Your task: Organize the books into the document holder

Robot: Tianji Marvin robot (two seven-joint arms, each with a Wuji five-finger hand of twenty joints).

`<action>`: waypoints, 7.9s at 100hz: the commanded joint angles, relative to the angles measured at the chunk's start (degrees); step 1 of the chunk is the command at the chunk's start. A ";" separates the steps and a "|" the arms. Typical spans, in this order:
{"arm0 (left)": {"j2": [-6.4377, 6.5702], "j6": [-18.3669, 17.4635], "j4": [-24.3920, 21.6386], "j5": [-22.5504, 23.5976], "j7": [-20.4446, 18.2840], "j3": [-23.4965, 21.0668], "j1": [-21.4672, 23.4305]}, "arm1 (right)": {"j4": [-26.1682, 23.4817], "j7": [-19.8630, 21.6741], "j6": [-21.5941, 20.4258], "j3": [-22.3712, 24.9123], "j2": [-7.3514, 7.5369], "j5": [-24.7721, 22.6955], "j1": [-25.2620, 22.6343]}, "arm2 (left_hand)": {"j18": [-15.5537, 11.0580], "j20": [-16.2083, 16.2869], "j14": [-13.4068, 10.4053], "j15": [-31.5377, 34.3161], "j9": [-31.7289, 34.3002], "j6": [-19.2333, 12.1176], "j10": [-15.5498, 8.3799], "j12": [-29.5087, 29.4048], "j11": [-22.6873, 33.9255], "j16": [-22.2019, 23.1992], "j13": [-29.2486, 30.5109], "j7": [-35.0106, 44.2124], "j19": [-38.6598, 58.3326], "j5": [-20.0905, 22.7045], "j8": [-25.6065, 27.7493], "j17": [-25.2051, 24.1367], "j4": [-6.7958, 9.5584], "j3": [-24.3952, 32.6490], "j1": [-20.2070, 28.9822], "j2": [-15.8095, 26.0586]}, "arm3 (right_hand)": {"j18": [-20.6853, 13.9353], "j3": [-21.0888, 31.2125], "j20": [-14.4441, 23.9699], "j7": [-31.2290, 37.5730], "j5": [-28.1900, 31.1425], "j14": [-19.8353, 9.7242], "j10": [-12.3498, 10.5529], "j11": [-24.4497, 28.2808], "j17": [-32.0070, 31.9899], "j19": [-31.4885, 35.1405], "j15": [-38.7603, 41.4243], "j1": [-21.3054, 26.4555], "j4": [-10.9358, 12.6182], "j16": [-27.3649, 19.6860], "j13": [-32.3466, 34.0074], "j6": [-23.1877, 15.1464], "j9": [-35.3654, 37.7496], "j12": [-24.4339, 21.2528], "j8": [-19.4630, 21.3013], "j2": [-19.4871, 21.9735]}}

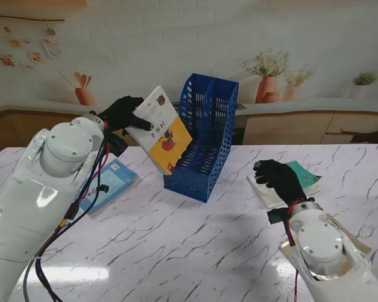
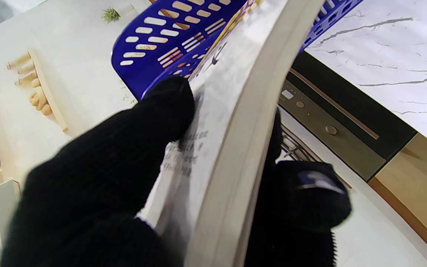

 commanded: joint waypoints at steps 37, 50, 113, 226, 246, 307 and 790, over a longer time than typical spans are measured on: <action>-2.83 -5.87 12.56 0.37 2.81 7.73 -10.39 | 0.39 -0.07 -0.45 0.37 -0.59 0.61 -0.44 | -7.16 0.63 -5.59 4.86 1.81 -11.62 -5.95 -0.44 -1.00 -0.63 5.22 9.30 6.76 4.86 1.63 1.86 1.97 13.32 6.79 2.13 | 20.12 -0.60 -0.33 1.23 2.57 -0.21 -1.68 -0.27 -0.22 -0.42 -0.16 -1.40 -0.12 0.37 1.27 -3.16 2.00 0.49 -1.09 -0.01; -3.87 -6.73 16.08 -0.81 4.26 9.47 -13.25 | 0.82 0.51 -0.46 0.87 -0.50 0.93 -0.40 | -7.19 0.57 -5.54 4.87 1.82 -11.70 -5.91 -0.53 -1.14 -0.72 5.22 9.31 6.64 4.83 1.54 1.83 1.90 13.34 6.78 2.09 | 20.30 -0.13 -0.32 1.11 2.78 -0.06 -1.66 -0.59 -0.22 -0.36 -0.33 -1.90 -0.04 0.35 1.46 -3.24 2.28 0.46 -1.08 -0.08; -6.28 -10.86 28.34 -2.43 4.37 16.24 -22.05 | 1.30 1.69 -0.39 1.54 -0.32 1.77 -0.73 | -6.76 0.13 -5.60 4.19 1.53 -12.01 -5.89 -0.59 -1.57 -0.94 5.04 9.35 5.53 4.51 1.42 1.66 1.73 12.60 7.03 2.59 | 18.60 -0.46 -0.82 0.63 1.67 -0.63 -1.59 -0.57 -1.16 -1.14 -1.02 -1.48 -0.05 0.21 -0.39 -2.64 0.27 0.77 -0.81 1.26; -10.87 -18.94 44.28 -5.97 4.97 24.77 -26.16 | 2.05 2.74 -1.00 1.74 -0.11 2.18 -0.91 | -6.38 -0.21 -5.39 2.97 0.63 -11.82 -4.33 -1.56 -3.03 -0.65 4.82 8.83 4.68 3.35 1.49 1.51 1.05 10.56 7.78 3.34 | 18.75 -1.53 -0.60 0.84 2.42 -0.76 -1.54 -1.07 -1.00 -0.98 -1.14 -1.18 -0.03 0.26 -0.06 -3.16 0.57 0.76 -0.73 1.67; -11.37 -19.76 45.34 -6.60 5.24 25.22 -25.66 | 2.31 2.94 -1.35 1.55 -0.06 2.22 -0.76 | -5.65 -1.25 -3.77 0.76 0.67 -11.29 -2.26 -3.17 -5.56 -0.66 4.67 8.28 3.19 2.18 0.32 1.35 0.37 8.54 8.03 3.64 | 18.32 -2.37 -0.74 0.69 1.88 -0.69 -1.42 -0.85 -1.30 -1.27 -1.06 -0.65 0.18 0.21 -0.66 -2.88 -0.12 0.71 -0.77 2.22; -11.12 -19.52 44.91 -6.57 4.75 26.07 -23.37 | 2.33 3.66 -1.64 1.75 0.13 2.00 -1.16 | 0.38 -9.44 -1.78 -6.25 -1.70 -7.68 1.10 -7.59 -8.52 -3.78 -0.16 8.66 -1.39 -3.40 -10.11 -4.29 -2.12 -2.40 5.20 5.87 | 19.97 -2.78 -0.43 0.55 3.10 0.06 -1.15 -1.52 -1.05 -1.19 -1.05 -1.07 0.73 0.27 0.54 -3.18 1.40 0.41 -0.71 1.91; 1.41 -17.65 -4.71 16.71 4.53 -12.90 31.73 | 2.11 6.91 -2.22 0.39 0.96 1.79 -1.32 | -0.28 -11.16 4.07 -46.46 -35.99 -6.70 0.70 -30.15 -12.79 -27.40 -51.76 -40.41 -78.80 -5.77 -40.90 -63.08 2.46 -37.40 -5.21 30.56 | 18.02 -4.40 -0.07 -2.84 0.30 -0.41 -1.04 -2.10 -2.00 -1.75 -1.28 -0.40 1.97 0.11 -0.90 -1.33 -0.90 -0.17 -0.01 3.57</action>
